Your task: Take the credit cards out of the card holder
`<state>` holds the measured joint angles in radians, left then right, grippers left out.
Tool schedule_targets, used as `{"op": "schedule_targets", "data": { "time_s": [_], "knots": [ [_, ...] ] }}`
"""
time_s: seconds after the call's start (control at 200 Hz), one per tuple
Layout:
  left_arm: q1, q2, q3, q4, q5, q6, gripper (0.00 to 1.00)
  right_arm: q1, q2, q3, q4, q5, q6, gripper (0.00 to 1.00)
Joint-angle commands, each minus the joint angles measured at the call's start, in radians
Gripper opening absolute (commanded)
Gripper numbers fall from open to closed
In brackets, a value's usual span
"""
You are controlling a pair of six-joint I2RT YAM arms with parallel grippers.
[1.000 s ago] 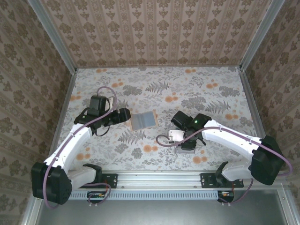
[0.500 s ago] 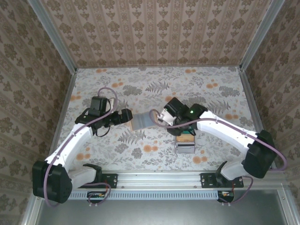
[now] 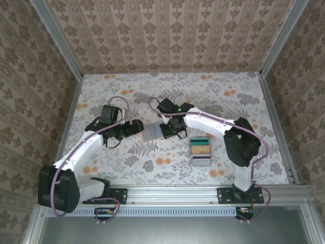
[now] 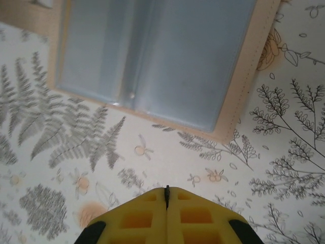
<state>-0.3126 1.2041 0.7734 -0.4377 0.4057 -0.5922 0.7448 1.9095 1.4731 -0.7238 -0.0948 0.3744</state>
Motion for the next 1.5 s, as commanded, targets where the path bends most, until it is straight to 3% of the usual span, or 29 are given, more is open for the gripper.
{"op": "schedule_targets", "data": {
  "time_s": [0.0, 0.4, 0.985, 1.495],
  "knots": [
    [0.002, 0.018, -0.021, 0.037, 0.028, -0.047, 0.83, -0.027, 0.044, 0.044, 0.035, -0.005, 0.136, 0.0],
    [-0.019, 0.12, 0.02, 0.071, 0.033, -0.063, 0.64, -0.073, 0.196, 0.139, 0.034, 0.005, 0.188, 0.0],
    [-0.042, 0.317, 0.106, 0.087, 0.041, -0.025, 0.41, -0.02, 0.156, -0.034, 0.145, 0.006, 0.291, 0.0],
    [-0.045, 0.422, 0.128, 0.079, -0.051, 0.006, 0.4, -0.01, 0.144, -0.044, 0.146, -0.005, 0.313, 0.0]
  ]
}}
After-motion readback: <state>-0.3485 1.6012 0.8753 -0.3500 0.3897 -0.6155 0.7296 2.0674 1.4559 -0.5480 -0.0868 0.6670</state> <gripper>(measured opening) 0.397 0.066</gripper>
